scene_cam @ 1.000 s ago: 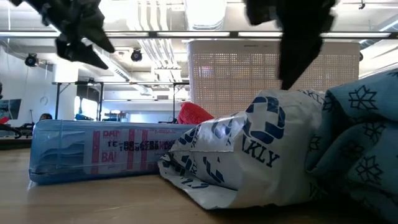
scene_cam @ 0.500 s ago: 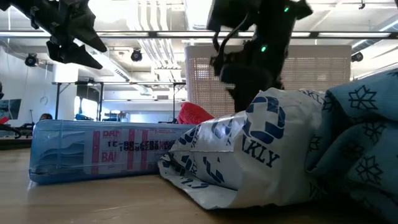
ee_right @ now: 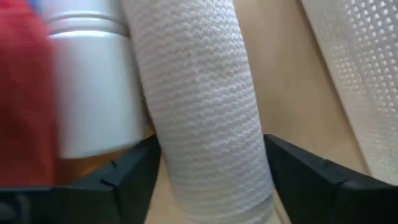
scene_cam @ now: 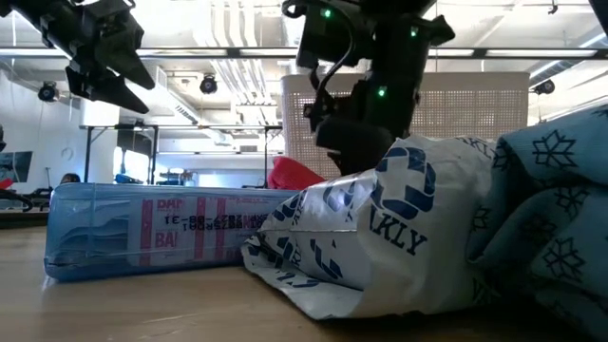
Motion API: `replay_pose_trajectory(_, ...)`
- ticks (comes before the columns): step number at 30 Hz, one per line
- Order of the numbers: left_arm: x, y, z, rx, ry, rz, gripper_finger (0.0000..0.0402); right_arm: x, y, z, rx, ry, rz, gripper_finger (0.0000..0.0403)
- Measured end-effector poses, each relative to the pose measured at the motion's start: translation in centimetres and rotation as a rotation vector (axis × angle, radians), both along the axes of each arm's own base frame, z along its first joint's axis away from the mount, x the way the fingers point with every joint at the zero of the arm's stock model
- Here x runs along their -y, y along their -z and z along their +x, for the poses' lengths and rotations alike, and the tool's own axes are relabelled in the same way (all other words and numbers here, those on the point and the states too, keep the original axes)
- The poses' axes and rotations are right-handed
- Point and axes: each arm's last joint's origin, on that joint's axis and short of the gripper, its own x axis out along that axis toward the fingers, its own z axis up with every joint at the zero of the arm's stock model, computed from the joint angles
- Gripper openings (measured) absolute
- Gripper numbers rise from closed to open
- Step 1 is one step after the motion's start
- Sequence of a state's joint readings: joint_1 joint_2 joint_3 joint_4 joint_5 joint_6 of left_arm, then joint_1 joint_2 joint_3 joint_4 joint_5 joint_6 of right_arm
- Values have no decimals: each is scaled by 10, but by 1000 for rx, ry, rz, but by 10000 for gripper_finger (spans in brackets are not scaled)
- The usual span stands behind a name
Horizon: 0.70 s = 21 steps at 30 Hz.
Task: Pick & place medical supplies in basket/bin
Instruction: Put the gray bandage into the white bin
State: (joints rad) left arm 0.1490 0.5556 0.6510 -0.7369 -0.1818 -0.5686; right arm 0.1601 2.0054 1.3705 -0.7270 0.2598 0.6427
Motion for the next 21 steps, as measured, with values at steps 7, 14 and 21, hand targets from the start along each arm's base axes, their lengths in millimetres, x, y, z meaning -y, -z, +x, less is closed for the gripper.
replay_pose_trajectory(7,0,0,0,-3,6,8,256,-4,-26,2,62,-13,76,154)
replay_pose_trajectory(14,0,0,0,-3,5,8,256,-4,-90,7,188,-32,142,77)
replay_pose_trajectory(21,0,-1,1,6,4,11,256,2,-209,-11,525,20,-8,85)
